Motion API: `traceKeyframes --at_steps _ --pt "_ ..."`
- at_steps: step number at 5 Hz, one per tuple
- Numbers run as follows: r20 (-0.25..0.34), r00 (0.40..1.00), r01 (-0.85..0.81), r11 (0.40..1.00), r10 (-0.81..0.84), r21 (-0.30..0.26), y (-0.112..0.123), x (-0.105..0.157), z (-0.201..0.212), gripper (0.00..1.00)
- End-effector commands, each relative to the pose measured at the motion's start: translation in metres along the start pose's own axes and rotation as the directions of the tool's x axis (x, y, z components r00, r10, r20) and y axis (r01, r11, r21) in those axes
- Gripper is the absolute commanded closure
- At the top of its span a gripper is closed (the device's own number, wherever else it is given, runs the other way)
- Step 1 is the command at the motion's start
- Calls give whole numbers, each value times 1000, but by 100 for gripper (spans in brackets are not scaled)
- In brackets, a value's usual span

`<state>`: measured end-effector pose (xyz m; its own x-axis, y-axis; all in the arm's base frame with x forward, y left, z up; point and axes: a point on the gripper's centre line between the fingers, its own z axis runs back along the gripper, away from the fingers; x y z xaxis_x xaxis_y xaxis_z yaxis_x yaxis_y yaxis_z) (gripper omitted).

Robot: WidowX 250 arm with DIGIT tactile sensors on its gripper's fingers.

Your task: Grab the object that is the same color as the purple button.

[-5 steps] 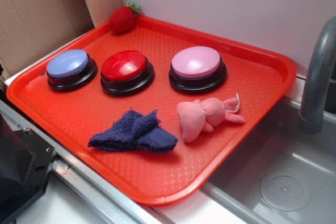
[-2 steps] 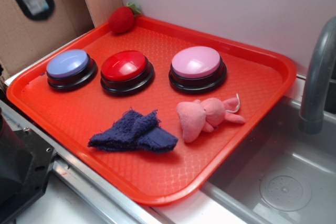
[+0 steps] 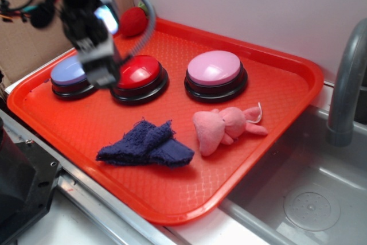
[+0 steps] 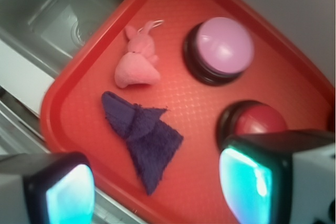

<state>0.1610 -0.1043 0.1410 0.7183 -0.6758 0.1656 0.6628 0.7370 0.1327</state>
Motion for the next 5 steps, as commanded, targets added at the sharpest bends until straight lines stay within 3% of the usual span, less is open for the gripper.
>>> traceKeyframes --at_steps 1,3,5 --pt "48 986 161 982 -157 -96 -6 10 -58 0" --pt "62 953 302 938 -296 -172 -12 -3 -104 0" --pt "41 924 380 904 -379 -196 -18 -10 -123 0"
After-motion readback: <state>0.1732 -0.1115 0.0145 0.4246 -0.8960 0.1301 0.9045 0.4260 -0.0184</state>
